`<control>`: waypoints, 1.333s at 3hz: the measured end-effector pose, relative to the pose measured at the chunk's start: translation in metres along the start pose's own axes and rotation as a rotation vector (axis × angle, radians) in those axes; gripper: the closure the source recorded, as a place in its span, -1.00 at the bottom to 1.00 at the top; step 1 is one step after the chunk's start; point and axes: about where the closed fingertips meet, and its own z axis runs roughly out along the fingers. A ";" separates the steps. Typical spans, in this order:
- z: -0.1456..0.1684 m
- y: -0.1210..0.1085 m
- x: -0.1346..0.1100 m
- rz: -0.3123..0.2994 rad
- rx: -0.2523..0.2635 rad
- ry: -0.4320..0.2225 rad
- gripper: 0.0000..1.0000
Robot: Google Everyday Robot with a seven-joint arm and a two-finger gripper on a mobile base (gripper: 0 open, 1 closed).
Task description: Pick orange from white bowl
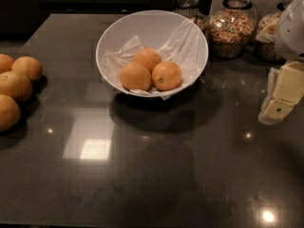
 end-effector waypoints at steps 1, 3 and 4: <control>0.002 -0.003 -0.005 0.005 0.017 -0.012 -1.00; 0.019 -0.018 -0.051 0.016 0.060 -0.129 -1.00; 0.040 -0.046 -0.105 -0.005 0.058 -0.206 -1.00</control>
Offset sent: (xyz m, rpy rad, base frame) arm 0.0393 0.0444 -0.0129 0.1122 -0.0913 -0.0098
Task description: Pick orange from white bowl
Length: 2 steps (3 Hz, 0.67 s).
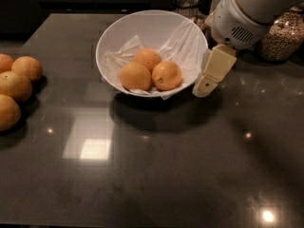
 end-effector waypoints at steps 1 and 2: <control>0.000 0.000 0.000 0.000 0.000 0.000 -1.00; 0.006 -0.001 -0.005 0.010 0.012 -0.040 -1.00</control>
Offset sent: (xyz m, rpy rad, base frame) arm 0.0118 0.0131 -0.0105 0.1010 -0.0429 -0.0088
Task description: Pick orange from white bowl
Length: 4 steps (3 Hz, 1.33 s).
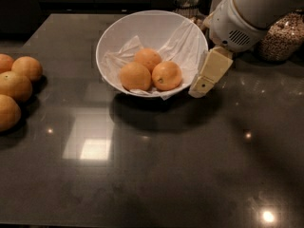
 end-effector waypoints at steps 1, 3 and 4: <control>0.029 -0.007 -0.010 0.069 -0.007 -0.074 -1.00; 0.067 -0.023 -0.021 0.171 -0.001 -0.133 -1.00; 0.083 -0.034 -0.022 0.198 0.008 -0.139 -0.74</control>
Offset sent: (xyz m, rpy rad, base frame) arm 0.0612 0.0418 -0.0498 0.2448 0.0289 -0.1299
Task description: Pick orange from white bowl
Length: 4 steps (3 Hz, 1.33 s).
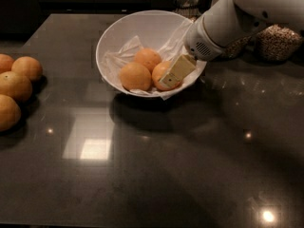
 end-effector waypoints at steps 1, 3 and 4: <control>0.003 -0.001 0.000 0.004 -0.002 -0.002 -0.74; 0.024 -0.002 0.003 0.019 -0.035 0.003 -0.68; 0.035 -0.002 0.006 0.032 -0.057 0.010 -0.70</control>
Offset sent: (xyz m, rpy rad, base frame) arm 0.0143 0.0065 -0.0210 0.0221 0.0367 0.0012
